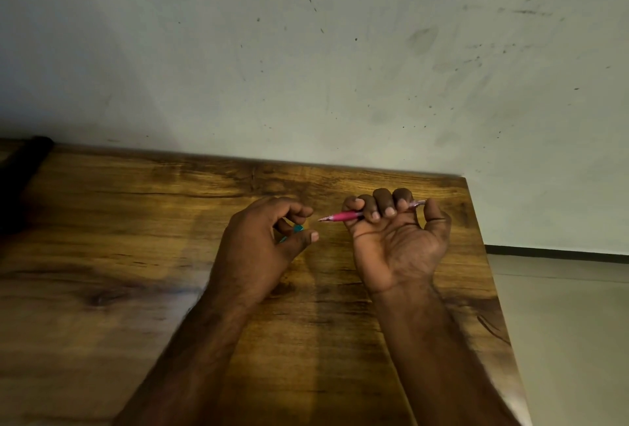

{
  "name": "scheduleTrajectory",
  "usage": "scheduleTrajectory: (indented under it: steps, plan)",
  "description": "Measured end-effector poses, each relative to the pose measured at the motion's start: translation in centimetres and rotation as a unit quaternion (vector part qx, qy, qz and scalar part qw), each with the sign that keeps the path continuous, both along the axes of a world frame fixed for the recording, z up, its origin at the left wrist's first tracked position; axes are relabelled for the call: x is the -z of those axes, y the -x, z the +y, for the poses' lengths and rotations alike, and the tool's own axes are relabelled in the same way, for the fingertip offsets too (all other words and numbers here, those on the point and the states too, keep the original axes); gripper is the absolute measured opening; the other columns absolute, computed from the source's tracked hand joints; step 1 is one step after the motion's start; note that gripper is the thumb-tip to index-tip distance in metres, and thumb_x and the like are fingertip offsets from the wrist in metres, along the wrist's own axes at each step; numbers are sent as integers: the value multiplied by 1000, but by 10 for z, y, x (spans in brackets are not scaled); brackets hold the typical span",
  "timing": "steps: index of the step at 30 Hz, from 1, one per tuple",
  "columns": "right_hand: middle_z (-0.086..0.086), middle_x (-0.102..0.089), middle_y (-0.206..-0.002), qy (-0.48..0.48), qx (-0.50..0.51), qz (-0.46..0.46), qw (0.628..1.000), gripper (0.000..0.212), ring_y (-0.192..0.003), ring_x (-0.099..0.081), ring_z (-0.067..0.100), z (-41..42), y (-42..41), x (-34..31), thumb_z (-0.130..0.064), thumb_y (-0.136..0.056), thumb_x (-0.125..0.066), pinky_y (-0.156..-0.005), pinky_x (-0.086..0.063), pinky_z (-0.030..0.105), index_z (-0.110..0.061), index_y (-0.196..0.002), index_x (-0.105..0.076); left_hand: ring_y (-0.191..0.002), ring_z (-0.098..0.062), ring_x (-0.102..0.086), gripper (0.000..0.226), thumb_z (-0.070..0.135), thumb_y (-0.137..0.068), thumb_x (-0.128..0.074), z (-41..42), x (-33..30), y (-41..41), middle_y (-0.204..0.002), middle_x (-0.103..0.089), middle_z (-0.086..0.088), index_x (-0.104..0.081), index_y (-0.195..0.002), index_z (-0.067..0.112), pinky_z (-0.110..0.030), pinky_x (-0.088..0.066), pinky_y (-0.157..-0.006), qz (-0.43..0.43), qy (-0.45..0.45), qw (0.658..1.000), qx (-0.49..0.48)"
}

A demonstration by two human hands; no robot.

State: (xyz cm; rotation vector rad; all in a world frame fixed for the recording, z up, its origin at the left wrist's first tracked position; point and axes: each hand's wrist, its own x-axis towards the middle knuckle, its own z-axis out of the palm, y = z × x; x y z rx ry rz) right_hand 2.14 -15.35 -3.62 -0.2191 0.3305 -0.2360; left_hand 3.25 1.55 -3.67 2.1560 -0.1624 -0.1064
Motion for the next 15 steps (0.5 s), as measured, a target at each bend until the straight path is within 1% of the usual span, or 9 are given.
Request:
scheduleTrajectory:
  steps: [3,7,9,11,13,15]
  plan:
    - [2,-33,-58,11,2,3,1000,43,-57,-31,19,0,0,0,-45,-95,-31,-67,-39,36,-15,-65,-42,-81,1,-64,31,25,-74,-87,0,0,0,-96,-71,17,-75,-102,33,-13,-46,-66,2,1,1000,-1]
    - [2,-34,-59,6,-1,2,1000,44,-58,-32,18,0,0,0,-47,-95,-33,-66,-40,35,-15,-65,-42,-80,1,-64,31,26,-74,-87,-1,-1,0,-96,-71,18,-75,-102,33,-9,-43,-65,2,1,1000,-2]
    - [2,-33,-58,11,2,4,1000,43,-57,-31,18,0,0,0,-46,-95,-32,-65,-40,35,-15,-65,-40,-79,1,-64,31,25,-74,-87,-1,-1,0,-96,-71,17,-75,-101,33,-10,-43,-65,1,2,1000,-2]
    - [2,-35,-60,7,-2,-1,1000,45,-58,-33,18,0,0,0,-48,-95,-33,-67,-41,36,-15,-67,-44,-78,0,-64,31,24,-74,-88,-1,-1,0,-96,-71,16,-75,-101,33,-15,-46,-67,1,5,1000,-4]
    - [3,-39,-65,-1,-13,-7,1000,49,-60,-37,19,0,0,0,-51,-96,-32,-71,-42,37,-13,-72,-51,-78,-1,-65,31,24,-74,-88,-1,-1,0,-96,-71,15,-75,-101,32,-18,-50,-68,1,8,1000,-2]
    - [4,-42,-67,0,-18,-10,1000,50,-62,-41,20,0,-1,0,-50,-98,-32,-76,-44,39,-12,-78,-58,-78,-1,-65,31,23,-74,-88,0,0,-1,-96,-71,14,-76,-101,30,-20,-52,-69,0,15,1000,-1]
